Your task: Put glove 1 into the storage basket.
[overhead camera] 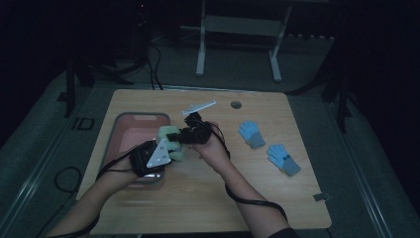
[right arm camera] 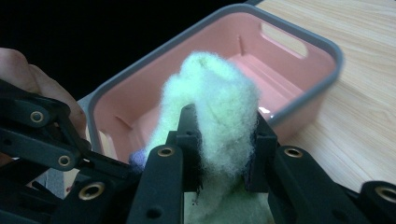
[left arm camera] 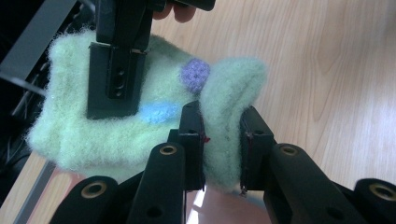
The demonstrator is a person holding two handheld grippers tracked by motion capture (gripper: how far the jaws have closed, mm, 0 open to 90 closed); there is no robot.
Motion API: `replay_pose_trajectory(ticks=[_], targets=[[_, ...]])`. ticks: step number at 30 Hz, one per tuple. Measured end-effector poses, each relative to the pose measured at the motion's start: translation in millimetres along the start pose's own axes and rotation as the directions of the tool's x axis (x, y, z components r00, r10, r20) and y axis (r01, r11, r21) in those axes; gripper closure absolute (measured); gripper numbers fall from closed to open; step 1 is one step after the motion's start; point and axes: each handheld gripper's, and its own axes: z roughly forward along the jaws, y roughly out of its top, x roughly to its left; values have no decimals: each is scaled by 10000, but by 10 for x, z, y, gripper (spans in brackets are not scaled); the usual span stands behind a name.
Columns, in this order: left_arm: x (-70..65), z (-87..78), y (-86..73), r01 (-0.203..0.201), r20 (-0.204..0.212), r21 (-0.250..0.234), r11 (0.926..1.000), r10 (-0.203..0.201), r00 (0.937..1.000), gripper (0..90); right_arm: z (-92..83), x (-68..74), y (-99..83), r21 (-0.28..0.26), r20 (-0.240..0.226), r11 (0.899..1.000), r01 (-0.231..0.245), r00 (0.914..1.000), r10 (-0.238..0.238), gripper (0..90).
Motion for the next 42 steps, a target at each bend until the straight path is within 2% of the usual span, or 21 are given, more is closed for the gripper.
replay_pose_trajectory(ticks=[10, 18, 23, 30, 35, 42], targets=[[42, -178, -360, 310, -230, 475, 9984, -299, 9993, 754, 428, 178, 126, 171, -572, 9998, 56, 9984, -47, 728], [99, -268, -649, 657, -288, 849, 9942, -635, 9976, 754, 792, 301, 212, 370, -779, 9993, 113, 9969, -84, 728], [92, -258, -772, 804, -282, 967, 9921, -780, 9966, 754, 943, 337, 201, 406, -831, 9991, 103, 9965, -69, 728], [117, -78, -845, 872, 10, 1385, 9865, -882, 9961, 753, 1087, 294, 132, 819, -423, 9963, 263, 9988, -229, 728], [133, 34, -815, 768, 36, 1562, 9847, -783, 9969, 753, 1122, 208, 95, 1134, 120, 9933, 214, 9997, -229, 726], [194, 204, -827, 719, 274, 2197, 9729, -798, 9964, 751, 1287, 164, 105, 1926, 730, 9808, 300, 9963, -448, 724]])
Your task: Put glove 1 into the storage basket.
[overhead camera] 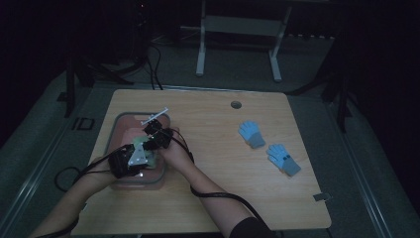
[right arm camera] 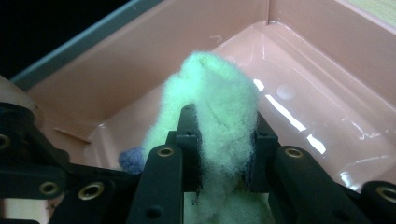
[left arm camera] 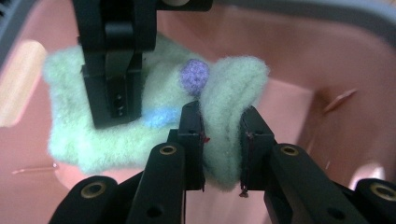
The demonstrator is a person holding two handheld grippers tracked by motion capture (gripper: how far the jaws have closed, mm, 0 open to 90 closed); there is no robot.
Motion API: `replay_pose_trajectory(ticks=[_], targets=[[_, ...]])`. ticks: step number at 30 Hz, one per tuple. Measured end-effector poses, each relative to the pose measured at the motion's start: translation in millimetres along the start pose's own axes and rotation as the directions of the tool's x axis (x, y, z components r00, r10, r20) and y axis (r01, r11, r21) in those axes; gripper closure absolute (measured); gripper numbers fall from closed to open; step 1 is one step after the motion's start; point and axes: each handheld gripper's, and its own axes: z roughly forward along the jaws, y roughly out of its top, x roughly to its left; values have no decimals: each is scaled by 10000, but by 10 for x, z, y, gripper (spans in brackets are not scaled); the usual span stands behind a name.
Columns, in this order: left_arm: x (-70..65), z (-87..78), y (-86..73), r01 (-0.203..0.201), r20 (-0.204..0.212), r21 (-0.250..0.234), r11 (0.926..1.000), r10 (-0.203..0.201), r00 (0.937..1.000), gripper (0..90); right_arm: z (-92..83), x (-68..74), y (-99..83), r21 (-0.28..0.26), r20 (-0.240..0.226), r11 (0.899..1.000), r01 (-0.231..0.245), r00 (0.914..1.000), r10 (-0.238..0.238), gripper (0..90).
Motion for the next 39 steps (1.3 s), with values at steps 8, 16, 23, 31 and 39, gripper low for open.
replay_pose_trajectory(ticks=[8, 16, 23, 31, 39], targets=[[42, 86, -1, -88, 223, 279, 9996, 82, 9997, 737, 98, -5, 69, 535, 132, 9984, 207, 9997, -214, 653], [9, 68, 7, 243, -12, 267, 9994, -242, 9997, 509, 95, -2, 90, 407, 185, 9992, 35, 9998, -42, 429], [2, -17, -26, 745, -190, 144, 9971, -742, 9971, 400, 14, -37, 100, 5, 311, 10000, -17, 9995, 17, 324], [-44, -182, -19, 1715, -213, -361, 9845, -1723, 9848, 360, -272, -25, 129, -542, -233, 9981, 305, 9992, -318, 197], [-88, -282, 162, 2017, -234, -829, 9759, -2042, 9786, 360, -630, -59, 12, -1046, -333, 9941, 297, 9989, -333, 199]])
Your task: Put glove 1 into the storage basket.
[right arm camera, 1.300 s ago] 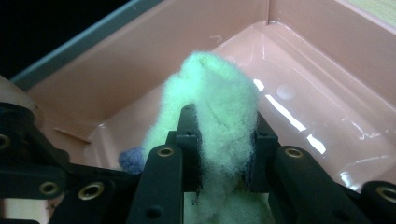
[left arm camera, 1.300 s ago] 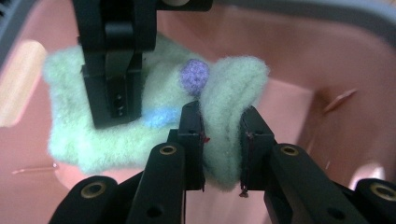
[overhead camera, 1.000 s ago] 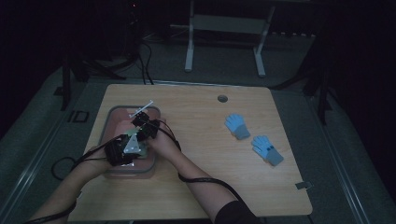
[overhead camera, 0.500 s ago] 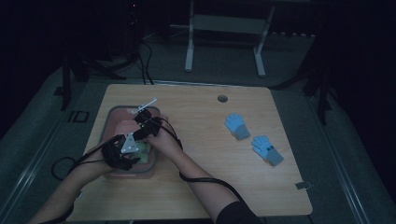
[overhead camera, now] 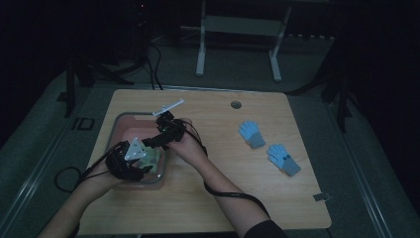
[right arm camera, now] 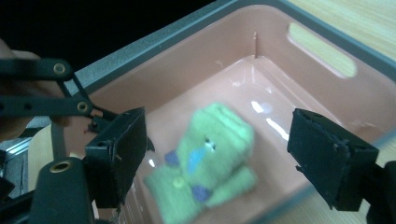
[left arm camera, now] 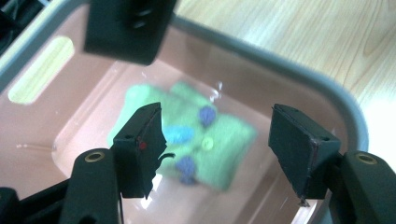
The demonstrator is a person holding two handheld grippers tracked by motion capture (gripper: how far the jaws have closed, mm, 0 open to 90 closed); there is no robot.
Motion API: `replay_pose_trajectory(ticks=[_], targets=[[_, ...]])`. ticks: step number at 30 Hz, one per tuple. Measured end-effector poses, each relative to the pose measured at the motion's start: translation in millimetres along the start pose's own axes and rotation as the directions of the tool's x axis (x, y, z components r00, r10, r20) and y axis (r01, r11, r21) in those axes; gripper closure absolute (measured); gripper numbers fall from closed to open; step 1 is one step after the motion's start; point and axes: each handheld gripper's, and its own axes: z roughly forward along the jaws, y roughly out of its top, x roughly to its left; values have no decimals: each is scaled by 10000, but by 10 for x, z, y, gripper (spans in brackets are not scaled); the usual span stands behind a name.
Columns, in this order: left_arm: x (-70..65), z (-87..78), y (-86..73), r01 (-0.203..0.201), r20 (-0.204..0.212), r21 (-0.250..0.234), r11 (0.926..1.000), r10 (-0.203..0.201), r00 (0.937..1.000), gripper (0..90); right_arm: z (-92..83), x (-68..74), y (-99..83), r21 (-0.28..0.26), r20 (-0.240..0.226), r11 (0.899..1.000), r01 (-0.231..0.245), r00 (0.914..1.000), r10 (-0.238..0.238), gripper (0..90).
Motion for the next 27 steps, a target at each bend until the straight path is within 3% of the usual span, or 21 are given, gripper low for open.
replay_pose_trajectory(ticks=[10, 15, 23, 27], targets=[[-157, 85, 226, 112, 653, -225, 9997, -97, 9978, 361, -362, -146, -308, -326, 198, 9994, 69, 9998, -63, 182], [-268, 152, 364, -248, 872, -212, 9995, 266, 9958, 362, -533, -216, -495, -293, 454, 9994, 182, 9988, -169, 177], [-450, 291, 546, -361, 1317, -400, 9985, 411, 9904, 364, -728, -344, -735, -307, 723, 9995, -57, 9973, 79, 175], [-549, 352, 633, -441, 1301, -396, 9982, 489, 9903, 364, -846, -412, -847, -423, 843, 9989, -225, 9961, 260, 174]])
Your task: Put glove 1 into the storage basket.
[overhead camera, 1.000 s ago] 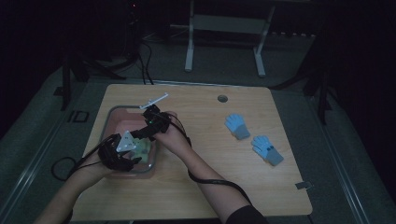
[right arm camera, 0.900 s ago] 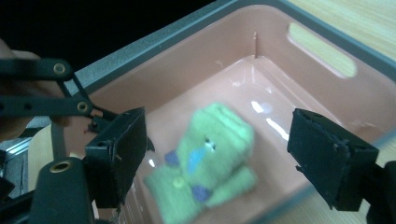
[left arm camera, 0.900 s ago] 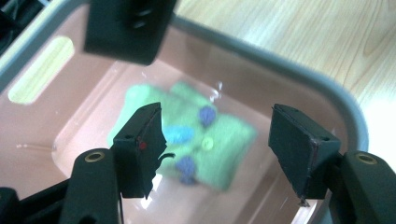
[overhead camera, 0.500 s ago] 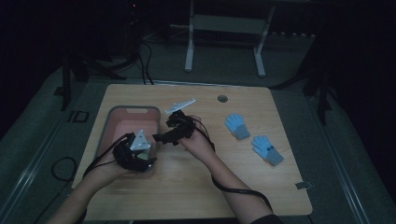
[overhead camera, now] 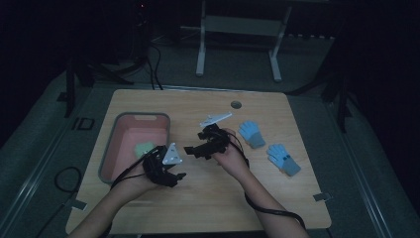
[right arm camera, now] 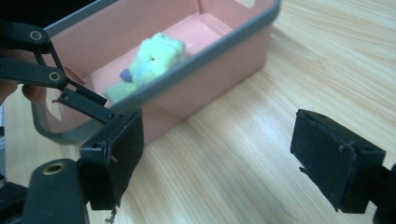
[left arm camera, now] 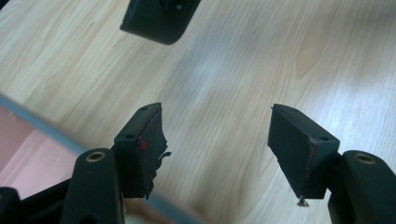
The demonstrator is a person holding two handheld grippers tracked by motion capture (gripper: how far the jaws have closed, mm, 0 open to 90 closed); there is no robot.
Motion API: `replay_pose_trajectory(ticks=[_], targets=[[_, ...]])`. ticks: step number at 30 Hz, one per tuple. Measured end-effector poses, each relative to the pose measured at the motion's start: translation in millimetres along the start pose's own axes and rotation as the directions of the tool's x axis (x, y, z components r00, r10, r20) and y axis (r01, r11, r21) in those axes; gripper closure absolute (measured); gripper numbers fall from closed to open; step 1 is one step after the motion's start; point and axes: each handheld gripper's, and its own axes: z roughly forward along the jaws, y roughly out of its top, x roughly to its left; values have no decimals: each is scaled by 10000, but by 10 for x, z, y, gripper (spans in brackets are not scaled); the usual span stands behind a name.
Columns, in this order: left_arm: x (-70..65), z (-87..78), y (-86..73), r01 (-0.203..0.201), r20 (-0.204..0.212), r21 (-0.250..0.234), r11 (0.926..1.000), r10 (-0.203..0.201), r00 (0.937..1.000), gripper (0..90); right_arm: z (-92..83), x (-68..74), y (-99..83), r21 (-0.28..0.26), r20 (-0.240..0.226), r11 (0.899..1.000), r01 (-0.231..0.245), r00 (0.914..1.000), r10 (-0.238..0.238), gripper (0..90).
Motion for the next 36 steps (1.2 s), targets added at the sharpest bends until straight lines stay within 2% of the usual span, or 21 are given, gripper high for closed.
replay_pose_trajectory(ticks=[2, 4, 6, 8, 10, 11, 13, 17, 22, 27, 32, 33, 36], targets=[[-15, 29, 33, 316, 135, -149, 9994, -314, 9994, 363, -61, -30, -48, -19, 63, 10000, -55, 10000, 55, 174], [-34, 68, 62, 527, 216, -220, 9984, -523, 9984, 316, -116, -54, -102, -50, 152, 10000, 28, 9999, -28, 174], [-67, 119, 90, 625, 277, -192, 9979, -620, 9977, 266, -167, -78, -158, -35, 285, 10000, 87, 9996, -86, 169], [-101, 181, 119, 660, 280, -13, 9978, -660, 9974, 152, -213, -108, -210, 8, 374, 9999, 131, 9992, -131, 162], [-133, 238, 141, 623, 455, 111, 9980, -627, 9970, 127, -260, -139, -256, -22, 492, 9999, 107, 9987, -106, 155], [-143, 270, 154, 677, 596, 255, 9974, -691, 9958, 72, -283, -155, -279, -46, 520, 9999, 99, 9986, -96, 150], [-167, 323, 166, 764, 793, 165, 9969, -775, 9938, 25, -320, -179, -323, -49, 558, 9999, 104, 9984, -101, 146], [-211, 417, 171, 696, 884, -149, 9975, -681, 9938, 25, -371, -208, -417, -181, 876, 9993, 328, 9957, -311, 139], [-277, 536, 139, 642, 513, -759, 9950, -604, 9969, 25, -382, -265, -542, -249, 823, 9995, 209, 9964, -188, 138], [-342, 608, 84, 759, 569, -1197, 9899, -695, 9960, 25, -401, -337, -681, -271, 823, 9995, -143, 9965, 165, 126], [-411, 699, 11, 668, 631, -1284, 9895, -591, 9963, 25, -465, -437, -807, -288, 903, 9982, -535, 9943, 559, 124], [-421, 724, -10, 690, 753, -1256, 9897, -598, 9954, 25, -480, -457, -833, -243, 933, 9977, -633, 9935, 653, 126], [-457, 788, -55, 729, 889, -1164, 9905, -628, 9941, 25, -521, -492, -911, -131, 1370, 9988, -464, 9894, 478, 131]])
